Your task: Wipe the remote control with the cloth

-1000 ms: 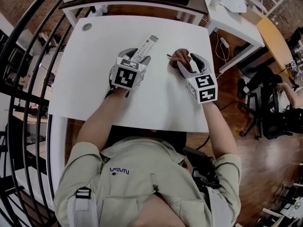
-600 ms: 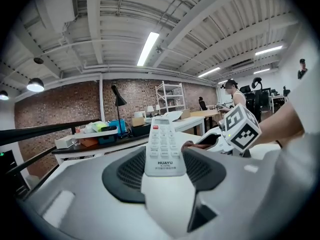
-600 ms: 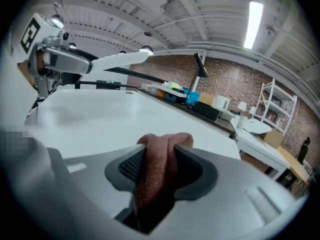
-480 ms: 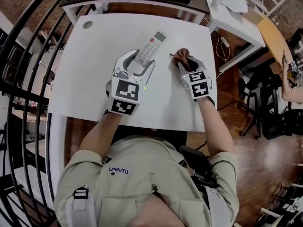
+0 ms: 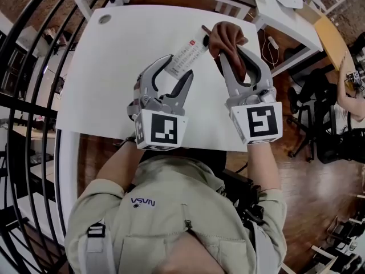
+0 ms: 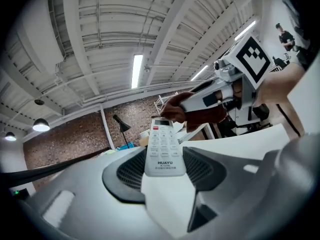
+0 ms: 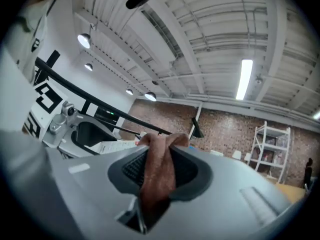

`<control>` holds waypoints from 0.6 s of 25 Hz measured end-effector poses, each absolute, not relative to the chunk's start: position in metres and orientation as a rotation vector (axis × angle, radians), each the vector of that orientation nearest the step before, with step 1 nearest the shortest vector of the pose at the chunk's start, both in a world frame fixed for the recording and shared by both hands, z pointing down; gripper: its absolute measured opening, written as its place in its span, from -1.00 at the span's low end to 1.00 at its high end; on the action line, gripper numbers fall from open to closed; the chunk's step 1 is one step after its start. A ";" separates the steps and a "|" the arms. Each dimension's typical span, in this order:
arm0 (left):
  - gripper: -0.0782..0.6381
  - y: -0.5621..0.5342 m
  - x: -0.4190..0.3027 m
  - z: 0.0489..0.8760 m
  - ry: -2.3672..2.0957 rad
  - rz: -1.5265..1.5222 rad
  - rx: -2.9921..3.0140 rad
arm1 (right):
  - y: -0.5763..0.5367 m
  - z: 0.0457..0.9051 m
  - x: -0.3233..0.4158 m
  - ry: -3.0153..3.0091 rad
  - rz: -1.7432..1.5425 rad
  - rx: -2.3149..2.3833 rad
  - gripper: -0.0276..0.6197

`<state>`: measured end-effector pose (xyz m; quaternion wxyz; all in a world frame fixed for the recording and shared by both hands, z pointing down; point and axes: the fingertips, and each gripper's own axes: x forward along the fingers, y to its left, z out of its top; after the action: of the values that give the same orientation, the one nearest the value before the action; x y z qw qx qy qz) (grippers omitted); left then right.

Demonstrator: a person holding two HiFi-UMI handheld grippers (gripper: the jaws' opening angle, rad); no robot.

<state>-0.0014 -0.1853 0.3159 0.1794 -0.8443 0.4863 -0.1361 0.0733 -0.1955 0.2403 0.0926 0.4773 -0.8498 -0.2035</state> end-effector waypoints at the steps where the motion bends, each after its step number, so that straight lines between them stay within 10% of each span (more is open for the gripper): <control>1: -0.11 -0.182 0.001 0.310 1.377 -0.372 -2.369 | -0.191 0.239 0.066 -2.529 -0.630 1.392 -0.62; 15: -0.11 -0.168 0.006 0.296 1.331 -0.373 -2.185 | -0.133 0.230 0.029 -2.583 -0.692 1.117 -0.63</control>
<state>0.0057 -0.1679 0.2964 0.2744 -0.8126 0.4951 -0.1385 0.0291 -0.1330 0.2296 0.1213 0.3826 -0.8847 -0.2370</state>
